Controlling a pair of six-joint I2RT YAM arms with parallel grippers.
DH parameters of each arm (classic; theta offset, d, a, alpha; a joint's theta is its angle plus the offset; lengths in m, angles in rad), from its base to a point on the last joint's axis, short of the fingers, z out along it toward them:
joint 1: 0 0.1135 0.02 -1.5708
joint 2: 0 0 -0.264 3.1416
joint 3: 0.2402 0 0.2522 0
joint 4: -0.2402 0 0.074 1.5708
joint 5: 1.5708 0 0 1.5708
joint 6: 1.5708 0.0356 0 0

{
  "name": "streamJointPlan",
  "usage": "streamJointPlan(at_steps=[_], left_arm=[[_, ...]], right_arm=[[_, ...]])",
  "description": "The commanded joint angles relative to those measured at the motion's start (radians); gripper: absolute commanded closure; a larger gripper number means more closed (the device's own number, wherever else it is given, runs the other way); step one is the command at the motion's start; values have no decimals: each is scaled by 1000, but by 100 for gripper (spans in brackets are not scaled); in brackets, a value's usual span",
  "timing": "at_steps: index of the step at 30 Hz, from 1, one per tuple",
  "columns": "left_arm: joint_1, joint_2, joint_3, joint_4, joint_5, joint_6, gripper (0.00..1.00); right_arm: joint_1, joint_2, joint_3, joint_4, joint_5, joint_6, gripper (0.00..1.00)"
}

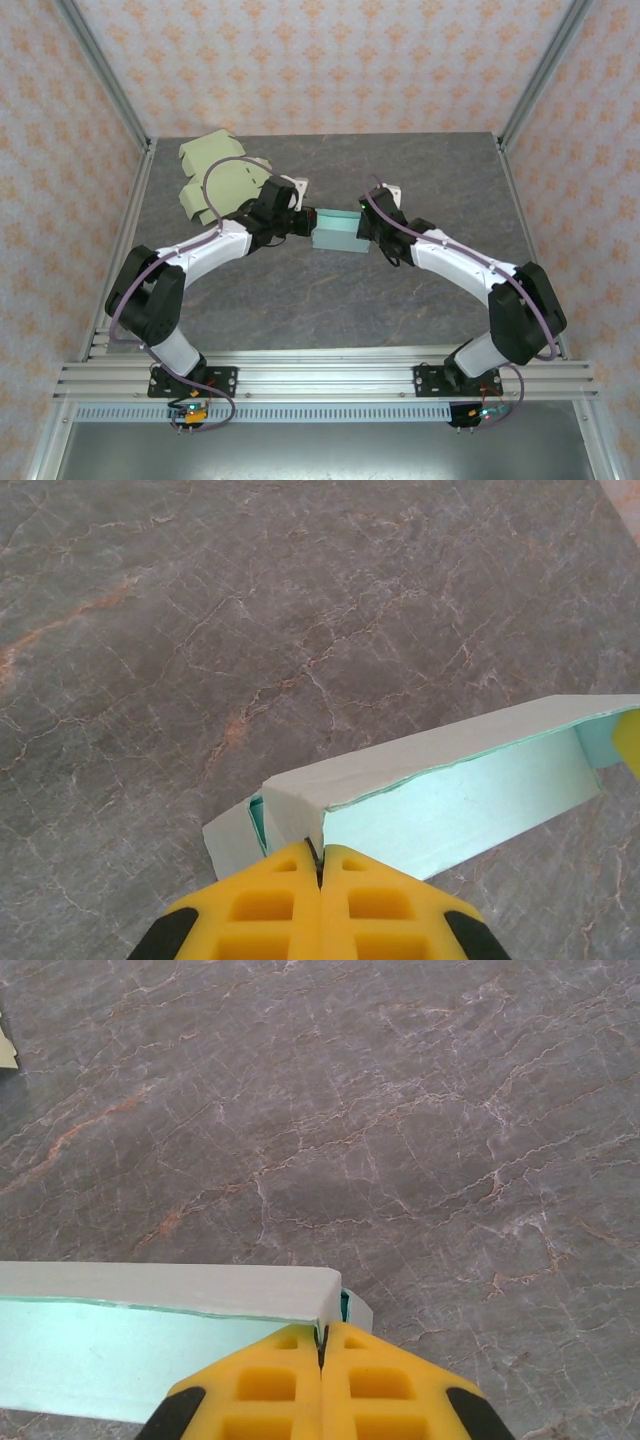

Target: Fold the paper box

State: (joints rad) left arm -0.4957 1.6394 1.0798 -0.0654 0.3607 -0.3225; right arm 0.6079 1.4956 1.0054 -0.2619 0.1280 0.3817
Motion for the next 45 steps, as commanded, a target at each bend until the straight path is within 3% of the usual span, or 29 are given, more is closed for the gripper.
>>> streamJointPlan(at_steps=[1,9,16,21,26,31,34,38,42,45], left_arm=[[-29,19,37,-7,122,-49,99],[-29,28,16,10,139,-84,99],[-40,46,32,-178,-24,106,99],[-41,62,-16,-155,-71,143,99],[-56,89,-41,-99,-87,144,99],[-63,100,-40,-96,-131,155,99],[-63,104,-38,-88,-140,144,99],[-63,108,-40,-69,-146,118,99],[-63,122,-32,-66,-135,95,99],[-63,132,-26,-66,-127,83,99]], right_arm=[[26,27,-21,25,-69,-6,100],[26,22,-28,27,-65,-4,100],[26,22,-28,30,-63,-4,100],[24,23,-31,38,-86,-14,100],[14,10,-59,77,-117,-101,89],[-8,-124,-128,138,-185,-112,70],[-31,-206,-159,152,-217,3,59],[-54,-270,-186,156,-174,317,44],[-74,-257,-197,163,-155,662,32],[-80,-210,-185,182,-165,797,21]])
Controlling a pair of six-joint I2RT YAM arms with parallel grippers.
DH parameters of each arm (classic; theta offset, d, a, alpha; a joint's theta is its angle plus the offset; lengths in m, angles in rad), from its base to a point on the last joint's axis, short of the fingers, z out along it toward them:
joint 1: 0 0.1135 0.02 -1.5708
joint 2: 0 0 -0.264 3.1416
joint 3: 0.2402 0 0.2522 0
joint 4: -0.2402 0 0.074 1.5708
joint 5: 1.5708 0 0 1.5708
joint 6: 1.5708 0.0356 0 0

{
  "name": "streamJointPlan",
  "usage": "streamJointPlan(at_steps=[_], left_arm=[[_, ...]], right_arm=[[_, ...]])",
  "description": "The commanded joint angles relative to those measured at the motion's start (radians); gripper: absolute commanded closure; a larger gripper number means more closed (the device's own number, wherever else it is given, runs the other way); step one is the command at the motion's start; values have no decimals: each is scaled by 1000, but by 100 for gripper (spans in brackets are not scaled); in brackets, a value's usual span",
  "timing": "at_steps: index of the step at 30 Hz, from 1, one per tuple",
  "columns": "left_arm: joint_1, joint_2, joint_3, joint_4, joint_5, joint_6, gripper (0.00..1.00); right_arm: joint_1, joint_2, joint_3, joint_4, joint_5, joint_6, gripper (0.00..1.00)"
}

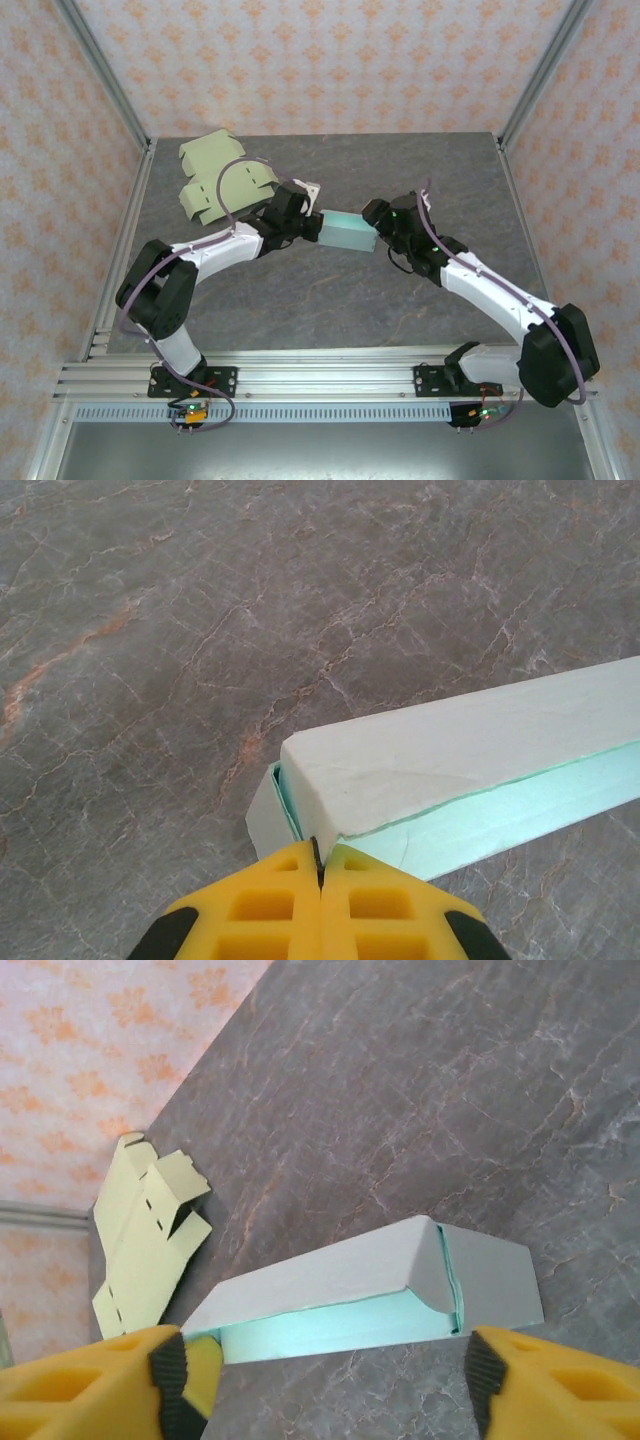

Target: Fold the paper box

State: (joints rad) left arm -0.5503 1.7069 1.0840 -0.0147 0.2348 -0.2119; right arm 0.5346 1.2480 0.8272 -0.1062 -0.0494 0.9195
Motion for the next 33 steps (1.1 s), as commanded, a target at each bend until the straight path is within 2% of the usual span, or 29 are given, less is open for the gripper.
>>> streamJointPlan(at_steps=[1,6,8,11,13,17,24,30,33], left_arm=[[-10,64,-31,-112,0,-34,98],[-9,62,-39,-93,9,-52,98],[-10,61,-44,-87,14,-55,97],[-9,48,-47,-77,25,-59,93],[-8,23,-52,-62,71,-57,87],[-5,-59,-59,-6,124,-96,63],[17,-138,2,11,186,-159,43],[20,-115,38,6,168,-158,47],[20,-122,23,13,142,-167,46]], right_arm=[[-8,57,11,1,14,284,21],[-14,147,37,-31,49,351,24],[-15,180,43,-48,62,348,31],[-15,221,23,-52,83,327,49],[-15,243,13,-58,89,309,55],[-15,261,-16,-46,103,315,62],[-15,276,0,-50,101,299,62],[-16,222,-13,-60,117,295,61],[-21,148,0,-115,132,298,53]])
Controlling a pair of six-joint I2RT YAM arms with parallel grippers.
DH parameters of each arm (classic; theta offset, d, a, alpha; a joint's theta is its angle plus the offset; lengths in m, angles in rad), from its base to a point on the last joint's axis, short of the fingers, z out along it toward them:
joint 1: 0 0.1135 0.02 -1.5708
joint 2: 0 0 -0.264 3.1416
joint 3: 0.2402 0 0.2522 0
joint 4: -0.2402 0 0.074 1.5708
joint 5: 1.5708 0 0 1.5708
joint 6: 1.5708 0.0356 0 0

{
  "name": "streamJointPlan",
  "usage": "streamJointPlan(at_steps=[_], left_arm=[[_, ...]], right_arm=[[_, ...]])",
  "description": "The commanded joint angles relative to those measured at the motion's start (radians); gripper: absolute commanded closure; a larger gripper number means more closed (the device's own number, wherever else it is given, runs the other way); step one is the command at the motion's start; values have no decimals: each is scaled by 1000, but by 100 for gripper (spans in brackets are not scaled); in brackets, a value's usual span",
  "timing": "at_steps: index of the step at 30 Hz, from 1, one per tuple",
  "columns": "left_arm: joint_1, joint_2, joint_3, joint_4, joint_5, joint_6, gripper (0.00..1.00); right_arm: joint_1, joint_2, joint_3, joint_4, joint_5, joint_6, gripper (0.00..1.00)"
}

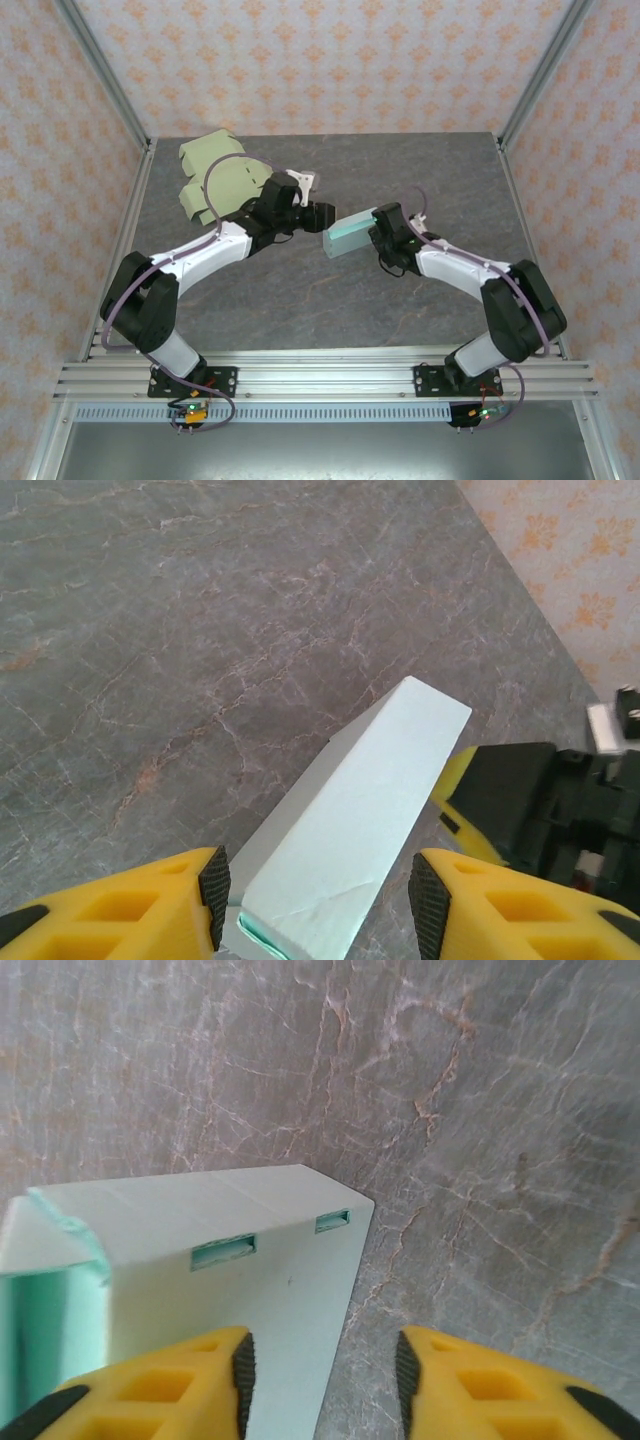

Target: Fold the paper box

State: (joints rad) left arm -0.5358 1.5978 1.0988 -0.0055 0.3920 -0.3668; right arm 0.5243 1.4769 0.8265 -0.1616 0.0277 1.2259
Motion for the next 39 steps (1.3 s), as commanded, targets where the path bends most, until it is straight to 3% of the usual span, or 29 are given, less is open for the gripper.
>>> streamJointPlan(at_steps=[1,7,11,17,24,26,39], left_arm=[[5,-13,10,-2,-30,-20,46],[-9,58,42,-68,-143,46,46],[-25,94,-18,-19,-139,131,48],[-72,111,-91,-22,-188,279,48],[-73,125,-107,-22,-237,304,48],[-73,125,-97,-31,-239,308,48],[-70,9,-10,-23,-91,223,43]], right_arm=[[-13,-100,8,-74,53,-5,49],[-35,-120,87,-130,6,6,44],[-38,-121,134,-132,50,-62,44],[-61,-27,173,-116,-37,-127,38],[-63,100,59,-41,-77,-101,47],[-67,108,35,-13,-92,-82,51],[-68,118,67,-14,-102,-73,53]])
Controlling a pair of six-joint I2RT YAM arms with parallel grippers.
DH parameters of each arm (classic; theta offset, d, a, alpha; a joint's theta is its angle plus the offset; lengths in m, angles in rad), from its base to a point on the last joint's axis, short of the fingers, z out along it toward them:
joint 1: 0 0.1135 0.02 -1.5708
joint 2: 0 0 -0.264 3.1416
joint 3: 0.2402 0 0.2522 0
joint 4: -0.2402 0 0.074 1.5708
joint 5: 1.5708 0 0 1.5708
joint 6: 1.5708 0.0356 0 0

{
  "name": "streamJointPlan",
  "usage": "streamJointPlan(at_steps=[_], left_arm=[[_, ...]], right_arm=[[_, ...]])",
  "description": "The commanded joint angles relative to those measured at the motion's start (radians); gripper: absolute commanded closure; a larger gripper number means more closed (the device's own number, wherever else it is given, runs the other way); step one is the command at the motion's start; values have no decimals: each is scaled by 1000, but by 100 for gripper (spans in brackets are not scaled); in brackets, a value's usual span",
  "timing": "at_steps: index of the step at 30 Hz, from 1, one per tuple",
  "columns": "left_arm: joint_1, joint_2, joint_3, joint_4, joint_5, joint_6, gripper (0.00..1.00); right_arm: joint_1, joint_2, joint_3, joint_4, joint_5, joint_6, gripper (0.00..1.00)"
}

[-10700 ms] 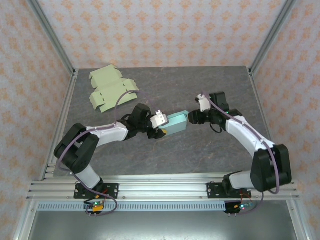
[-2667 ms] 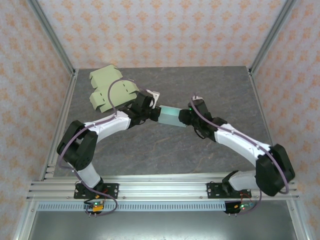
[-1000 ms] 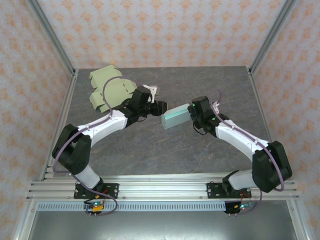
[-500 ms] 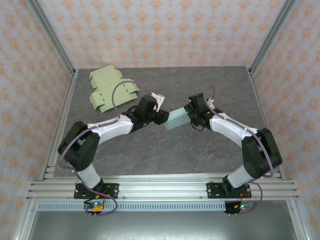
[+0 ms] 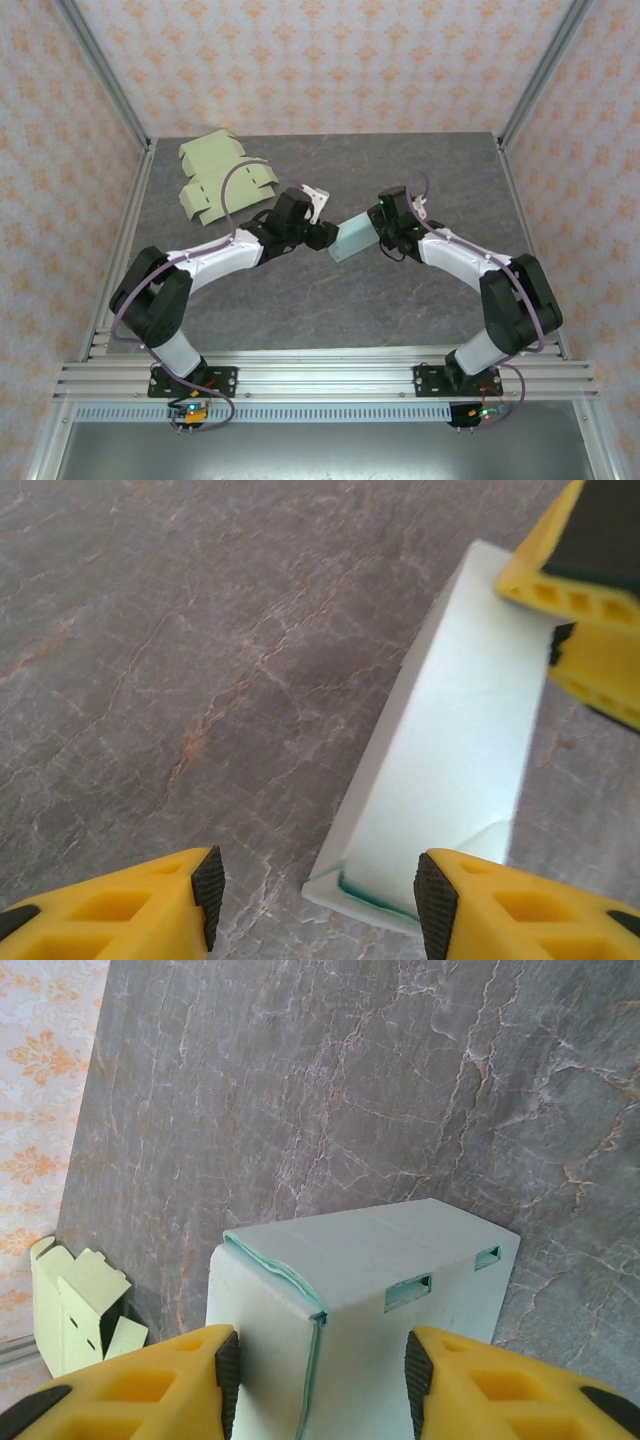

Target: Fold the paper box

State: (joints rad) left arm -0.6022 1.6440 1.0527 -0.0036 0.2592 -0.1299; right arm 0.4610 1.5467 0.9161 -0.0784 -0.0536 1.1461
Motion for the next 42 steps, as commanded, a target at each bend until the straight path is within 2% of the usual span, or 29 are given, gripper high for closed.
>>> streamJointPlan(at_steps=[1,6,13,17,23,33,42], left_arm=[[-7,-28,36,-32,46,-6,43],[-34,48,3,-73,16,85,45],[-36,131,-70,-71,-60,104,48],[-35,163,-88,-47,-62,90,48],[-36,180,-79,-38,-67,79,48],[-36,172,-75,-52,-96,104,48],[-36,130,-105,-10,-157,160,48]], right_arm=[[-5,49,-27,-92,-24,11,54],[-5,34,-41,-85,-24,26,55],[-43,0,-6,-100,-58,27,55],[-87,-55,46,-142,-77,9,51],[-136,-101,92,-182,-81,-46,47],[-140,28,-17,-118,-128,-38,48],[-139,-110,19,-173,-78,-25,44]])
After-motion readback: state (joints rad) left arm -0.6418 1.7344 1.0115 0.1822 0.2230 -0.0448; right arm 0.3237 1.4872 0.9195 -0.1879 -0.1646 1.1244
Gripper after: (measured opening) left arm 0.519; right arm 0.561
